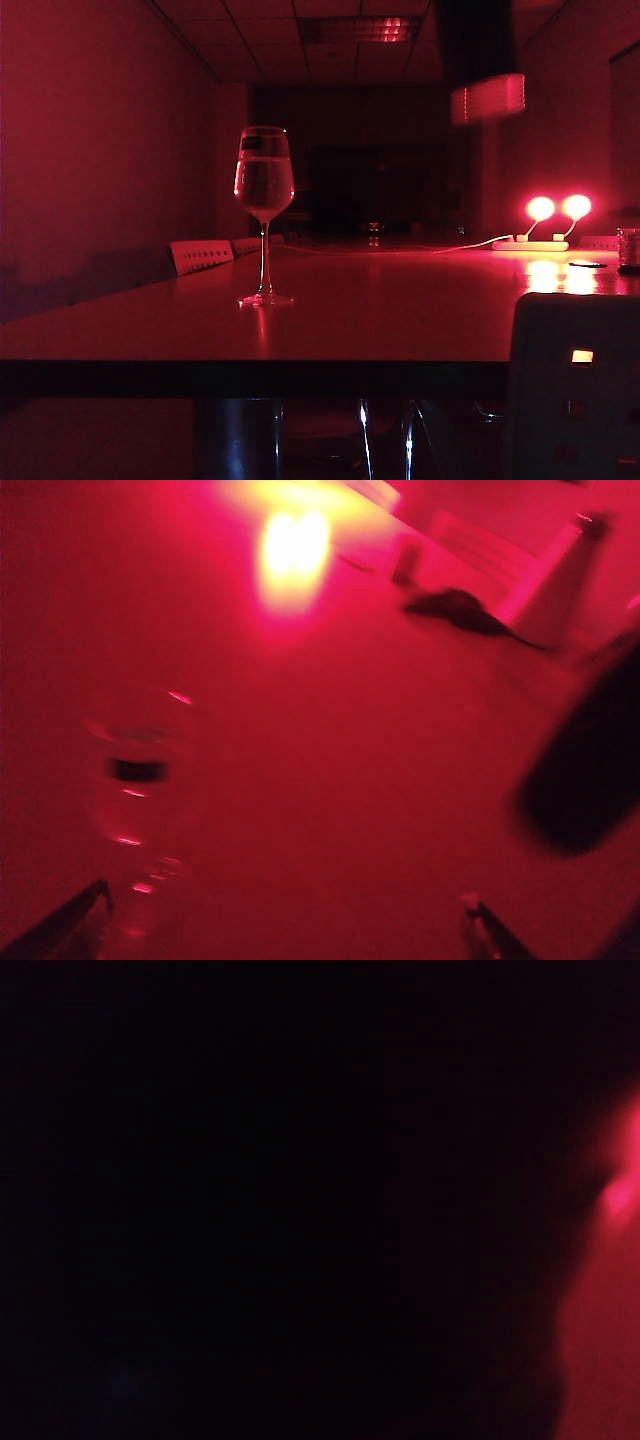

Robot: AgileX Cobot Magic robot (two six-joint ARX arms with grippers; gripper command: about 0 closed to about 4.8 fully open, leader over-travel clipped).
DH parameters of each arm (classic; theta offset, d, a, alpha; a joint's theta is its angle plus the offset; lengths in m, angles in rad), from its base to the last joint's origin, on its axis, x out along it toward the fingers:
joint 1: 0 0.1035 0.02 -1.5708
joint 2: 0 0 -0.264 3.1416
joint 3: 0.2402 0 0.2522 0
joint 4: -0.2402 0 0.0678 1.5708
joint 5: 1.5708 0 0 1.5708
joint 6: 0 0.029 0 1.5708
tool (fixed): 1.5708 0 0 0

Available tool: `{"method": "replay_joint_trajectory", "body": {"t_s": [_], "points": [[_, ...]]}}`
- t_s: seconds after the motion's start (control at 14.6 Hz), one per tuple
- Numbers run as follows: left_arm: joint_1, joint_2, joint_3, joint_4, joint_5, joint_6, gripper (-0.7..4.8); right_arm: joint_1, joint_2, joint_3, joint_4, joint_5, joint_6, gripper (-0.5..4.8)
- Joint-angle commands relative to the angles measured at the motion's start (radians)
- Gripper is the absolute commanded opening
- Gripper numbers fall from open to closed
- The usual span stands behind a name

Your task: Pick up the black thermos cup, pour some water from it into the stemmed glass, and then put the thermos cup back on the table.

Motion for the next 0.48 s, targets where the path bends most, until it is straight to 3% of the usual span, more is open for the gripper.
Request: {"method": "replay_joint_trajectory", "body": {"t_s": [0.07, 0.27, 0.48], "points": [[-0.047, 0.004, -0.055, 0.016, 0.021, 0.009, 4.79, 0.001, 0.016, -0.197, 0.346, 0.004, 0.011, 1.80], [-0.096, 0.037, -0.137, 0.048, 0.014, 0.019, 4.79, -0.001, 0.123, -0.331, 0.595, 0.090, 0.011, 1.79], [-0.101, 0.054, -0.205, 0.126, 0.014, 0.015, 4.79, -0.006, 0.309, -0.334, 0.800, 0.079, 0.016, 1.79]]}}
